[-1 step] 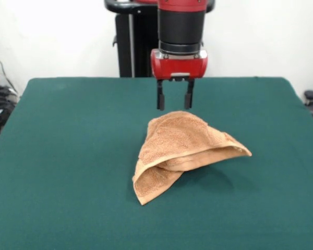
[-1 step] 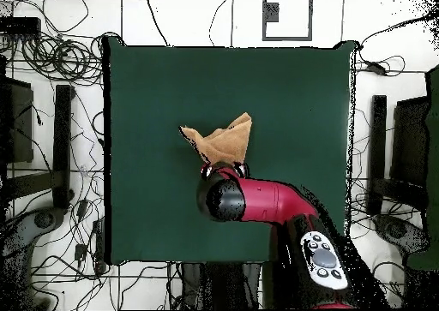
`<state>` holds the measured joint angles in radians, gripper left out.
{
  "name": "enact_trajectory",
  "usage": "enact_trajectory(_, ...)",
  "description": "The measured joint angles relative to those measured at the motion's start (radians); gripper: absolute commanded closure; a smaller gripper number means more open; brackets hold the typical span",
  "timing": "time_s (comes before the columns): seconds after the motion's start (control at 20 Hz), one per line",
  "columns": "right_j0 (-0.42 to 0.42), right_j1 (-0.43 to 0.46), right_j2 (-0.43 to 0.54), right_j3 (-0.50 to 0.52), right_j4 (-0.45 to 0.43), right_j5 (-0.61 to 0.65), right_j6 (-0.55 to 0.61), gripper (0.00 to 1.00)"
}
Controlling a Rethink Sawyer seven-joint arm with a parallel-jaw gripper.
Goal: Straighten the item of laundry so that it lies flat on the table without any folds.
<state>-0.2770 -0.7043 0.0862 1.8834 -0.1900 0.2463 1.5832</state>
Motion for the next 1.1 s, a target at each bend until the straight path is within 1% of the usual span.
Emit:
enact_trajectory(0.7,0.0,0.013,0.0,0.021,0.0,0.0,0.0,0.0)
enact_trajectory(0.95,0.0,-0.042,0.0,0.07,0.0,0.0,0.0,0.0)
enact_trajectory(1.0,-0.002,-0.078,0.0,0.098,0.0,0.0,0.0,0.0)
enact_trajectory(1.1,-0.003,-0.111,0.0,0.122,0.001,0.0,0.0,0.0)
